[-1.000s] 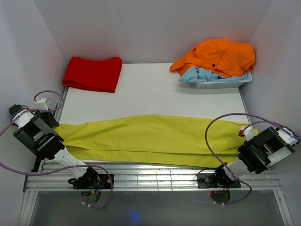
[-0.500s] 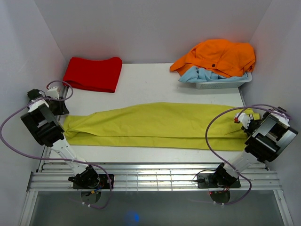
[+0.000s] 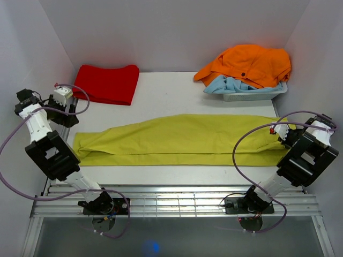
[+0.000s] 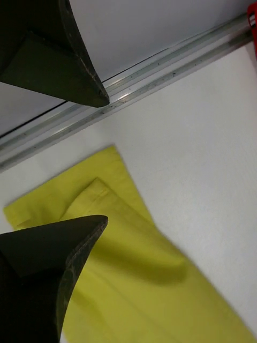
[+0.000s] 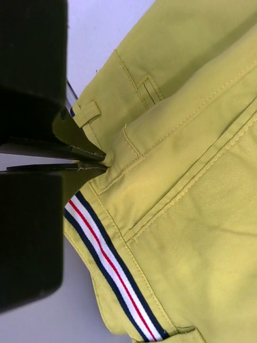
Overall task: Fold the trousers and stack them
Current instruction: Fold the trousers
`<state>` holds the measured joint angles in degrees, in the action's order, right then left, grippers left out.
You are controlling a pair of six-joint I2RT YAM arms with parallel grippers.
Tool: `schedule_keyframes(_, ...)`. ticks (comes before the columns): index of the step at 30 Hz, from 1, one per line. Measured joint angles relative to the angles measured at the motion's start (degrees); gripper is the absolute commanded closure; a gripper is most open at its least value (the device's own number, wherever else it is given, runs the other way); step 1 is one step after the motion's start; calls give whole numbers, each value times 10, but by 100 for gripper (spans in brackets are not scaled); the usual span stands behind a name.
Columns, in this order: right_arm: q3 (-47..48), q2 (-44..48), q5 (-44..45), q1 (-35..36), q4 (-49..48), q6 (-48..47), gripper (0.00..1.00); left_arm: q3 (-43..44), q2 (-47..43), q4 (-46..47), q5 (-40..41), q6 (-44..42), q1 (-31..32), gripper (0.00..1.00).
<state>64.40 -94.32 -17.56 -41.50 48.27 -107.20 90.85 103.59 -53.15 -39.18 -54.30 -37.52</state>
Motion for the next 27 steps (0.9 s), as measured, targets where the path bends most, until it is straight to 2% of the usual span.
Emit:
schedule_keyframes(2, 0, 9, -1, 0, 9, -4, 92, -13, -45, -61, -4, -76, -3, 19)
schedule_keyframes(5, 0, 13, -2, 0, 22, -10, 92, -52, -97, -137, 2, -180, -7, 22)
schedule_keyframes(8, 0, 13, -2, 1, 33, -13, 92, -133, -142, -164, 48, -246, 2, 26)
schedule_keyframes(14, 4, 13, 9, 14, 47, -5, 92, -261, -205, -152, 189, -261, 89, 24)
schedule_keyframes(17, -1, 17, 21, 26, 45, 4, 92, -300, -244, -130, 233, -251, 123, 24)
schedule_keyframes(20, -7, 22, 33, 40, 48, 12, 92, -316, -271, -104, 270, -257, 133, 24)
schedule_keyframes(27, 2, 19, 55, 49, 54, 33, 92, -319, -275, -42, 308, -316, 133, 21)
